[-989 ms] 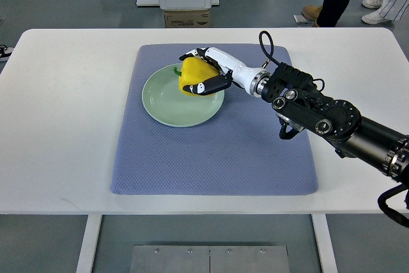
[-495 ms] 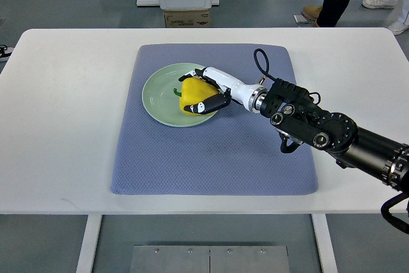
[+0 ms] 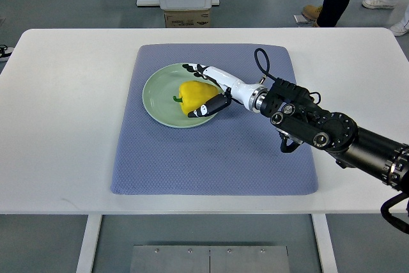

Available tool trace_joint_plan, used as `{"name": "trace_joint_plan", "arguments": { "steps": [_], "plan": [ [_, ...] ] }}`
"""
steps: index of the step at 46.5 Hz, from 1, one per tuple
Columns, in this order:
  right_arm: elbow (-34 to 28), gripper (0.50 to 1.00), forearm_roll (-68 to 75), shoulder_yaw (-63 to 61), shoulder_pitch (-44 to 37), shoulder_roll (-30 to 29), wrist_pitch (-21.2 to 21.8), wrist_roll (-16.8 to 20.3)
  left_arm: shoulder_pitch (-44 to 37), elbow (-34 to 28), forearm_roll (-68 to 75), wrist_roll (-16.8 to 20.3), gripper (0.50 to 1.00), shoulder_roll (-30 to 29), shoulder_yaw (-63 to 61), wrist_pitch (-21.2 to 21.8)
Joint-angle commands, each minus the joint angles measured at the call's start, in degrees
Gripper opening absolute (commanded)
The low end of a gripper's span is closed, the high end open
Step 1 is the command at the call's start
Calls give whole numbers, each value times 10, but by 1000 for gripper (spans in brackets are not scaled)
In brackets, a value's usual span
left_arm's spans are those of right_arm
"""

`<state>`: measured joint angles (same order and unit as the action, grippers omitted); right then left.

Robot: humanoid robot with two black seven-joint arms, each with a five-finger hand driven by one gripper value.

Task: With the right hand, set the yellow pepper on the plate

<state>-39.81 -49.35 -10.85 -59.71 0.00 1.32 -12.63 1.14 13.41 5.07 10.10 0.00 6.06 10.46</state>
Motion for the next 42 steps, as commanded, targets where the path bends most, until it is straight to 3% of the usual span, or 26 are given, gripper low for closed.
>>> {"name": "trace_joint_plan", "arguments": {
  "steps": [1, 22, 31, 42],
  "plan": [
    [0, 998, 1, -2, -2, 0, 0, 0, 0, 0, -1, -1, 1000, 0, 0, 0],
    [1, 998, 69, -95, -1, 1, 0, 2, 0, 0, -1, -1, 1000, 0, 0, 0],
    [2, 998, 102, -162, 12, 44, 0, 5, 0, 0, 0, -1, 1000, 0, 0, 0],
    [3, 998, 102, -311, 60, 54, 0, 41, 0, 0, 0, -1, 1000, 0, 0, 0]
  ]
}}
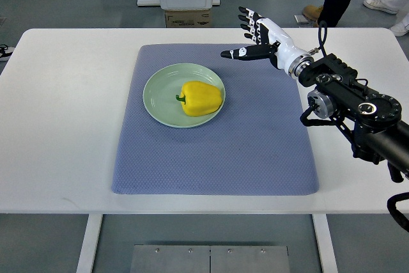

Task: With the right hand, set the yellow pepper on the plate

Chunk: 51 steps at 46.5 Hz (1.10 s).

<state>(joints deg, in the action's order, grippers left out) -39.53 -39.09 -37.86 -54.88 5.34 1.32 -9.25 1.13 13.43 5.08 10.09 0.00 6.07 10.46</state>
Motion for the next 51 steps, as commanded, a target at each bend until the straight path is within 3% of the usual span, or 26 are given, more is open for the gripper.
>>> {"name": "trace_joint_plan", "arguments": {
  "steps": [1, 14, 27, 51],
  "plan": [
    [0, 998, 0, -52, 15, 1, 0, 8, 0, 0, 0, 0, 1000, 0, 0, 0],
    [1, 998, 0, -151, 65, -1, -1, 12, 0, 0, 0, -1, 1000, 0, 0, 0],
    [1, 998, 0, -239, 100, -13, -29, 11, 0, 0, 0, 0, 1000, 0, 0, 0],
    [-2, 1000, 1, -288, 123, -39, -29, 7, 0, 0, 0, -1, 1000, 0, 0, 0]
  ]
}}
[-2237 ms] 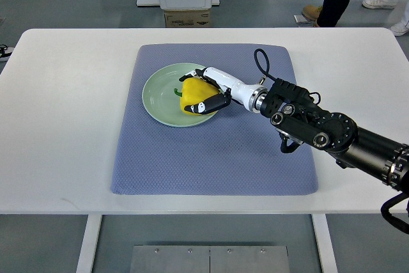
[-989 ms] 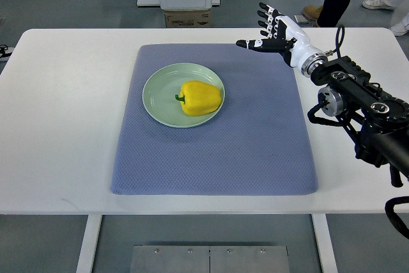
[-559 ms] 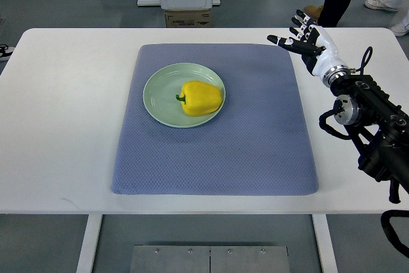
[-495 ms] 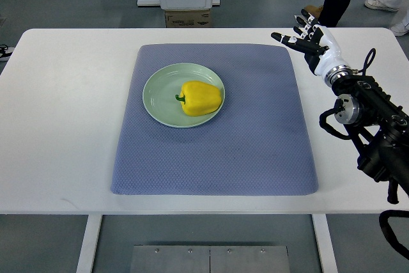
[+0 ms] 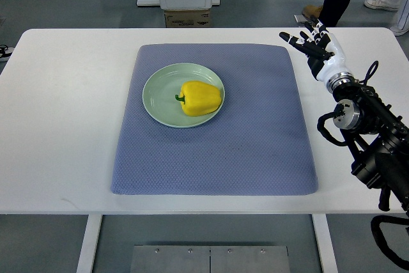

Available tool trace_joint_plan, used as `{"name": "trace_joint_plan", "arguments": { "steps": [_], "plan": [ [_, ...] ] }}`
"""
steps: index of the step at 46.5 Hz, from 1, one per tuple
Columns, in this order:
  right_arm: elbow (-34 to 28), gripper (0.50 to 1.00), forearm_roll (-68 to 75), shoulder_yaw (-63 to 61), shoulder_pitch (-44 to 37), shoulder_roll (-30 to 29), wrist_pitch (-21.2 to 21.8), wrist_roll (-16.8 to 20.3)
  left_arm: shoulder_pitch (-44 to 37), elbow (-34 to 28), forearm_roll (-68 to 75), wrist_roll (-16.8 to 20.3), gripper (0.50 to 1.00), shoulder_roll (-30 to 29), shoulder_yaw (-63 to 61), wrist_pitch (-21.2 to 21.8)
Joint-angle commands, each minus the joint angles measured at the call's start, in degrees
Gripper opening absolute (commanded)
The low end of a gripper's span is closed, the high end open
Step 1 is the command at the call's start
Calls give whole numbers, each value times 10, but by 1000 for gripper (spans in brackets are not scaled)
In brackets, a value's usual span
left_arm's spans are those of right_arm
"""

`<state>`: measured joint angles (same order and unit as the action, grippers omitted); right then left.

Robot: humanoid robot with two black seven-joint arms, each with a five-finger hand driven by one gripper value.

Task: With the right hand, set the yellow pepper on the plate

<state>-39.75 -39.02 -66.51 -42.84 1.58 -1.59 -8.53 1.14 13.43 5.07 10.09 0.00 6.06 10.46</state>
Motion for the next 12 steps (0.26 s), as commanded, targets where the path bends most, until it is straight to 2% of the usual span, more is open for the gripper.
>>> {"name": "trace_joint_plan", "arguments": {
  "steps": [1, 12],
  "plan": [
    [0, 1000, 0, -1, 2, -4, 0, 0, 0, 0, 0, -1, 1000, 0, 0, 0],
    [1, 1000, 0, -8, 4, -16, 0, -1, 0, 0, 0, 0, 1000, 0, 0, 0]
  ]
}}
